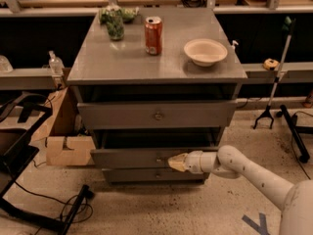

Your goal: Close middle drawer

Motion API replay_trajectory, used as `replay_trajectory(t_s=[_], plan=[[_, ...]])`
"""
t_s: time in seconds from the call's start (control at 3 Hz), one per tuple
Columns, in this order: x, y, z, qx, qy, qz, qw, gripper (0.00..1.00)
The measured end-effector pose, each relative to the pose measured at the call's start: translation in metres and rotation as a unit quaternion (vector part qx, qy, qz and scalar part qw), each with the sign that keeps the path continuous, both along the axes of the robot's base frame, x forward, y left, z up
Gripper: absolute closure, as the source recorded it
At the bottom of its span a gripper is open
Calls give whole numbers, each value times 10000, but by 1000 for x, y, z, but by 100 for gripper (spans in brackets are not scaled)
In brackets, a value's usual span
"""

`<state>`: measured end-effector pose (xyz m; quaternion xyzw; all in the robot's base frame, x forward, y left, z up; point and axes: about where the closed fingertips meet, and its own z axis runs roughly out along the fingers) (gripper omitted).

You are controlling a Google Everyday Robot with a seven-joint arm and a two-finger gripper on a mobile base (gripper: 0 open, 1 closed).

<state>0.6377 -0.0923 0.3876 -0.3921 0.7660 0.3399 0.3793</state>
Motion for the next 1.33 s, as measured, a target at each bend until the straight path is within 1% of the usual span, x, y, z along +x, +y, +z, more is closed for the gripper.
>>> replay_trajectory(t_s=[0.33,0.67,1.0,1.33], plan=[[1,0,1,-3,-6,-1,10000,100],[28,6,5,-28,-55,-10,10000,100],[26,6,5,-28,-54,-10,10000,100],[48,10,6,-68,-65,-64,9999,100]])
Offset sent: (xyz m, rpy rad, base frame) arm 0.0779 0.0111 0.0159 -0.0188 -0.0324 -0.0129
